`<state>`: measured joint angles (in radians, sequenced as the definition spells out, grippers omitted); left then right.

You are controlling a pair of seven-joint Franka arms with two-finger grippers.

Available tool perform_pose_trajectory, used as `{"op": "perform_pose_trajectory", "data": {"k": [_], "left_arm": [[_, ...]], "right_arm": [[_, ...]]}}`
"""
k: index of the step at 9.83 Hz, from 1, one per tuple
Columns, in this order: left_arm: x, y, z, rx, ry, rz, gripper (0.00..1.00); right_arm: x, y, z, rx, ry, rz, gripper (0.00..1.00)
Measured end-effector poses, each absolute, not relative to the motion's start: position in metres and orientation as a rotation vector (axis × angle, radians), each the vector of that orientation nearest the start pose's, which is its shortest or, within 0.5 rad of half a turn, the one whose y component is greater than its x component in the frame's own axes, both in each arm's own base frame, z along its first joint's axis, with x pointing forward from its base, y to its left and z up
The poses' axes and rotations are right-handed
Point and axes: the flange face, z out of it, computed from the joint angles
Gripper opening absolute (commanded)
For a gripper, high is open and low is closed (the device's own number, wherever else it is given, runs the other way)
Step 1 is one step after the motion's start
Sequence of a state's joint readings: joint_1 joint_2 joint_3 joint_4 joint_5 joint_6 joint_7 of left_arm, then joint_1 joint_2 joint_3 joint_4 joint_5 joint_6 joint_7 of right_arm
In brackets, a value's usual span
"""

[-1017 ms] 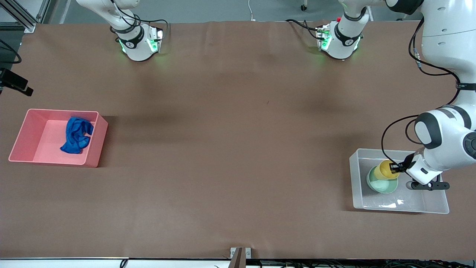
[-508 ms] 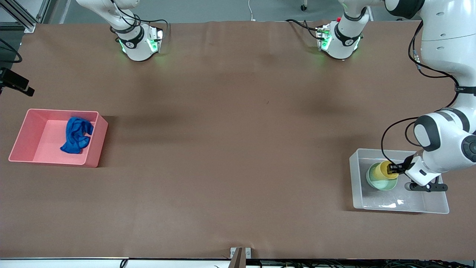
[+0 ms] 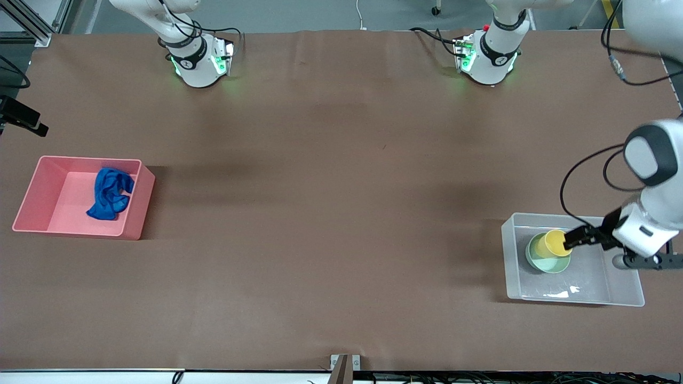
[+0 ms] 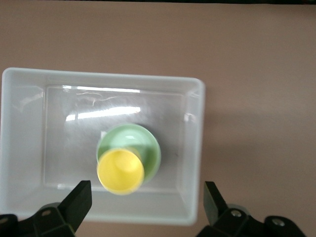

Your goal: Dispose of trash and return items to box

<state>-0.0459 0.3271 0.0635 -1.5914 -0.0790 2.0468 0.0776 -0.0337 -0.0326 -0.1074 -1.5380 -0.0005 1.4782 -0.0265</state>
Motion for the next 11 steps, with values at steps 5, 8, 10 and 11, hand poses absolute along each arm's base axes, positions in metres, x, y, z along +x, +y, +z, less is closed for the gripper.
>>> {"op": "perform_pose_trajectory", "data": {"k": [5,8,10,11], "left_arm": [[0.542,-0.037,0.642,-3.177,0.064,-0.101,1.0],[0.515,-0.034,0.675,-3.157,0.059,-0.15,1.0],[0.517,-0.043,0.677,-3.156,0.083,-0.115,1.0],[0.522,-0.045,0.68,-3.157,0.084,-0.065,1.0]], "right_arm": [[0.528,-0.077,0.65,-3.13,0.179,0.051,1.0],[0.528,-0.077,0.65,-3.13,0.178,0.052,1.0],[0.528,-0.077,0.649,-3.13,0.179,0.053,1.0],[0.528,-0.077,0.65,-3.13,0.179,0.053,1.0]]}}
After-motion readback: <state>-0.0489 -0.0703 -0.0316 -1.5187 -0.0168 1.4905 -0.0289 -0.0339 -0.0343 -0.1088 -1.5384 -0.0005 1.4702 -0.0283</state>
